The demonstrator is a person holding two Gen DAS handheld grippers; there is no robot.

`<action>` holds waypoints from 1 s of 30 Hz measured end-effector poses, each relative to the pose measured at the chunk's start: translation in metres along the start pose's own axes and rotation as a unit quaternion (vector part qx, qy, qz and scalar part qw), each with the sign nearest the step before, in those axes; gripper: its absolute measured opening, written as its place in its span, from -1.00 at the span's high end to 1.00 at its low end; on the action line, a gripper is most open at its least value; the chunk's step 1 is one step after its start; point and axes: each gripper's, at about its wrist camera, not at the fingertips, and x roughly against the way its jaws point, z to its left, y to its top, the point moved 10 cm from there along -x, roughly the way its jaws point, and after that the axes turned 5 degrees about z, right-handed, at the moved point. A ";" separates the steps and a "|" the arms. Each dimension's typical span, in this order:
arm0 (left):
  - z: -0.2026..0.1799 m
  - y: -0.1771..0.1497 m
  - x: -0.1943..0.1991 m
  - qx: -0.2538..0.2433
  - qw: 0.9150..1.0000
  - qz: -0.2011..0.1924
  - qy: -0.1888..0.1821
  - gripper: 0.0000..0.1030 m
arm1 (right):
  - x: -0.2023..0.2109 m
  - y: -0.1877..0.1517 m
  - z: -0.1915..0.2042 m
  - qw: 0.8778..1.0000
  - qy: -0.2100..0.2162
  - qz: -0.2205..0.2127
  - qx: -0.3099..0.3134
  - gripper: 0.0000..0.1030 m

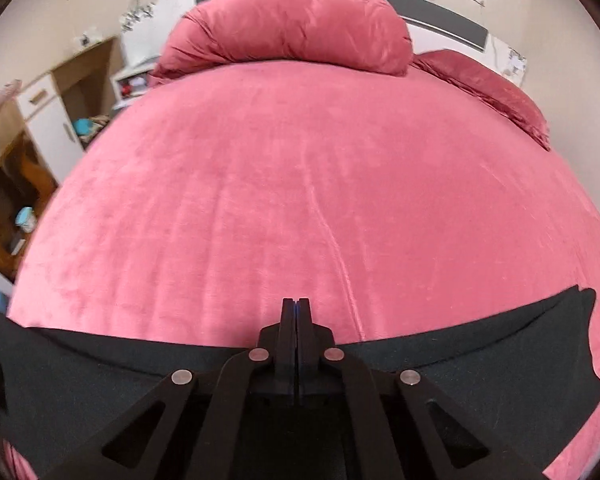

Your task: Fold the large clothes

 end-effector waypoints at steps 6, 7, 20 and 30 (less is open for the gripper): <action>-0.001 -0.011 -0.003 0.000 1.000 -0.020 0.001 0.78 | -0.006 -0.043 0.000 0.993 0.011 0.096 0.069 -0.07; -0.001 -0.012 -0.002 0.004 1.000 -0.022 -0.005 0.78 | -0.010 -0.049 0.001 0.990 0.010 0.109 0.093 -0.10; -0.003 0.009 0.036 0.028 0.997 -0.062 -0.029 0.78 | 0.008 -0.023 0.024 0.977 -0.065 0.055 0.195 1.00; 0.004 0.005 0.017 0.041 0.998 -0.045 -0.016 0.78 | 0.017 -0.007 0.023 0.987 0.046 0.062 0.139 -0.06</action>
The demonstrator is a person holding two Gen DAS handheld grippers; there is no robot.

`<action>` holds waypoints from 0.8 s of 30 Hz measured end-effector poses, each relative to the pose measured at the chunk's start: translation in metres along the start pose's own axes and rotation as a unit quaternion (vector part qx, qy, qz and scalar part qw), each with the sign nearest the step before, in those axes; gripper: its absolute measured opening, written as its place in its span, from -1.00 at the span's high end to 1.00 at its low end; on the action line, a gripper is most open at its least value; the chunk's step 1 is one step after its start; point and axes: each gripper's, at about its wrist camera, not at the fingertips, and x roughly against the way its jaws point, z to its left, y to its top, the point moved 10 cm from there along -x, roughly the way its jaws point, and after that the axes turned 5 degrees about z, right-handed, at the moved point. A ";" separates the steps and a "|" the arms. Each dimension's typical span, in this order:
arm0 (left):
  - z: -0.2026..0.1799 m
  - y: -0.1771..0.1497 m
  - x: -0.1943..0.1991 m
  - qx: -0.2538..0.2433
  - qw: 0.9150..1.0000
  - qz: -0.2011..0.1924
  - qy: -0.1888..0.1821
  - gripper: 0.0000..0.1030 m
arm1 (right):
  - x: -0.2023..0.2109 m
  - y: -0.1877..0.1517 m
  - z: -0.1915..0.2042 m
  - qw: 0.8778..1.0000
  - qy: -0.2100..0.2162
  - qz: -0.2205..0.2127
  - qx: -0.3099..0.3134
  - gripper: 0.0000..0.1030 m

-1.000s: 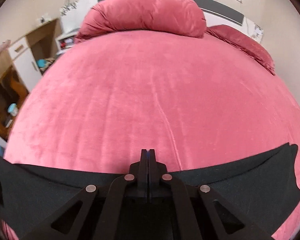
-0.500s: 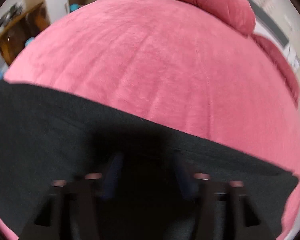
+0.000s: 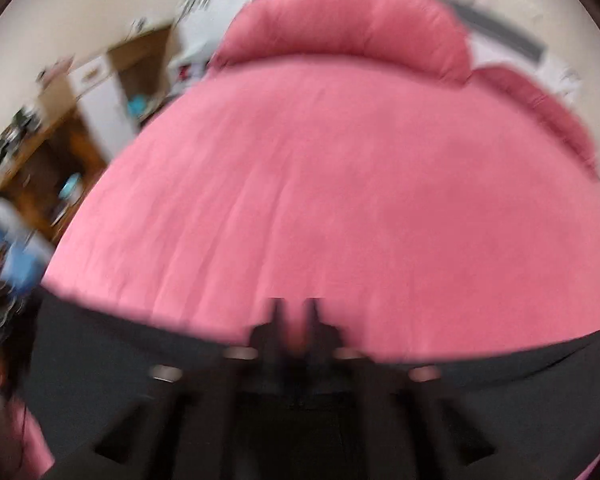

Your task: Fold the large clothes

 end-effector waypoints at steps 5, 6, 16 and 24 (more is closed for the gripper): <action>-0.009 0.006 0.029 -0.002 0.999 -0.031 -0.020 0.78 | -0.012 -0.050 0.003 0.982 -0.021 0.082 0.171 -0.06; -0.010 0.007 0.033 -0.001 0.999 -0.035 -0.024 0.78 | -0.019 -0.048 0.007 0.974 -0.018 0.095 0.204 -0.06; -0.012 0.009 0.032 -0.001 0.999 -0.032 -0.022 0.78 | -0.036 -0.049 0.008 0.973 -0.086 0.115 0.182 0.83; 0.004 -0.009 -0.030 -0.026 0.997 0.044 0.060 0.59 | -0.031 -0.023 -0.005 0.986 -0.121 0.028 0.112 0.75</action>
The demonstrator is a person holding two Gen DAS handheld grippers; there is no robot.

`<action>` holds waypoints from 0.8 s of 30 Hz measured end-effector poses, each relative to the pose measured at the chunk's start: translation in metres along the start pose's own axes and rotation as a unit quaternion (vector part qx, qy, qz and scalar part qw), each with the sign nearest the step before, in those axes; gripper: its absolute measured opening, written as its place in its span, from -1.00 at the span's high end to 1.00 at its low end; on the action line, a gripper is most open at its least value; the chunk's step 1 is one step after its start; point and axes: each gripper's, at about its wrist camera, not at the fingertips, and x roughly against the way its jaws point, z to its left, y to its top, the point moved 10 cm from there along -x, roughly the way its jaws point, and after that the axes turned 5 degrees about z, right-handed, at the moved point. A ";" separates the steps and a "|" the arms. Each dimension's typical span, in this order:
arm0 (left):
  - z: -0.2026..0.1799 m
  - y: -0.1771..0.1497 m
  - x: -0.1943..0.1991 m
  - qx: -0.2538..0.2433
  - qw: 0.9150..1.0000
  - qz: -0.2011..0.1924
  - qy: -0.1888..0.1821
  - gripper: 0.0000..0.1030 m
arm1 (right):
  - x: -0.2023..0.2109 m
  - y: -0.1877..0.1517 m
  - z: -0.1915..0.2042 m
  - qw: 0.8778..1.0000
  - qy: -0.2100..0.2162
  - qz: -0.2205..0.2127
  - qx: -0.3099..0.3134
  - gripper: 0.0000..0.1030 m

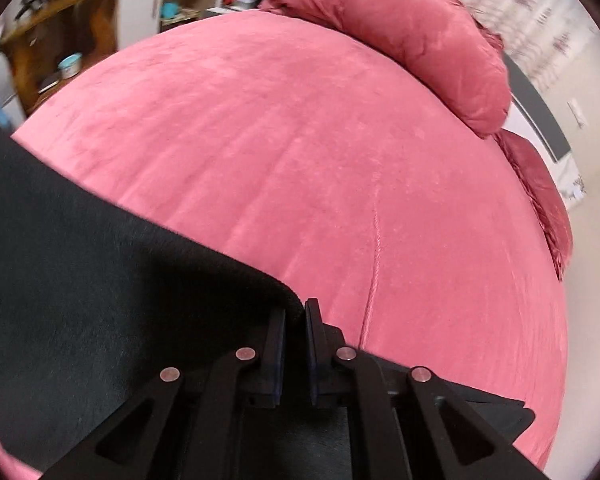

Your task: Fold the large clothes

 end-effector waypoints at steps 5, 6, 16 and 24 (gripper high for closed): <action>0.012 -0.003 0.012 -0.012 0.999 -0.018 0.034 -0.22 | 0.004 -0.021 -0.027 0.995 0.001 -0.032 -0.099 0.31; 0.022 -0.002 0.023 -0.007 0.998 -0.032 0.059 -0.35 | 0.019 -0.028 -0.037 0.988 0.003 -0.059 -0.139 0.28; 0.066 -0.039 0.015 -0.078 0.982 0.008 0.173 -0.72 | 0.010 -0.116 -0.067 0.942 0.067 -0.084 -0.317 0.12; -0.001 0.000 0.072 -0.037 0.989 -0.078 0.119 -0.52 | 0.023 -0.160 -0.121 0.893 0.057 -0.111 -0.433 0.10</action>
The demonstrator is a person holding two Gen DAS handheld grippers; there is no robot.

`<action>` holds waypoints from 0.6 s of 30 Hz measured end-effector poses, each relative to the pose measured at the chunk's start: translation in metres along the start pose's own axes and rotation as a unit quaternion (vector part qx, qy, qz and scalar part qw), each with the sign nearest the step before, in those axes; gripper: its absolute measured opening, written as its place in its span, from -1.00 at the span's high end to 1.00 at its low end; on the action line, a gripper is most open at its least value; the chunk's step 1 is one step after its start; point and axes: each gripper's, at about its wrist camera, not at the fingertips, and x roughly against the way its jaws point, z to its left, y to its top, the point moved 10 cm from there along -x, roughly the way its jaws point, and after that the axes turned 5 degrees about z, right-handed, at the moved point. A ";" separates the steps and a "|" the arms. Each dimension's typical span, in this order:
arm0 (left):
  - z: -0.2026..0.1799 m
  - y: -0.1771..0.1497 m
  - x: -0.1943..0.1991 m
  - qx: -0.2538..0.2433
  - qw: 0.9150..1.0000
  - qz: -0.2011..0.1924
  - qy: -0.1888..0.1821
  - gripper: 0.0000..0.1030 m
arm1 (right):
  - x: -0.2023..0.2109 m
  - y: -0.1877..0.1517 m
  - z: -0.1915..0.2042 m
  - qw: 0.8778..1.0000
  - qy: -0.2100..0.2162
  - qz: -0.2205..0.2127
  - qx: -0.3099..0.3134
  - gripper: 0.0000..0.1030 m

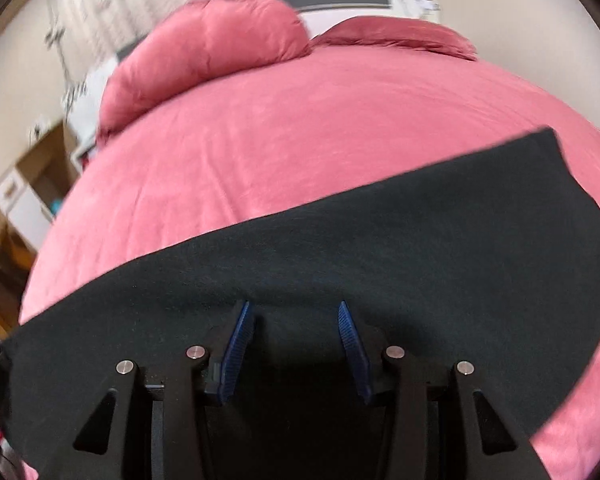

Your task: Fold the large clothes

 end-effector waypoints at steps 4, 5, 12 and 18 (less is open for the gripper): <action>-0.105 0.004 0.001 -0.074 0.994 0.007 -0.083 -0.58 | 0.026 -0.023 -0.065 0.998 -0.010 -0.002 -0.064 0.10; -0.126 0.000 -0.003 -0.092 0.991 0.016 -0.095 -0.58 | 0.034 -0.029 -0.086 0.996 -0.016 -0.005 -0.086 0.10; -0.164 -0.022 -0.041 -0.091 0.990 0.035 -0.106 -0.95 | 0.060 -0.051 -0.234 0.960 -0.036 -0.044 -0.274 0.04; -0.162 -0.029 -0.033 -0.074 0.987 0.035 -0.138 -0.98 | 0.023 -0.031 -0.298 0.909 0.078 -0.091 -0.398 0.01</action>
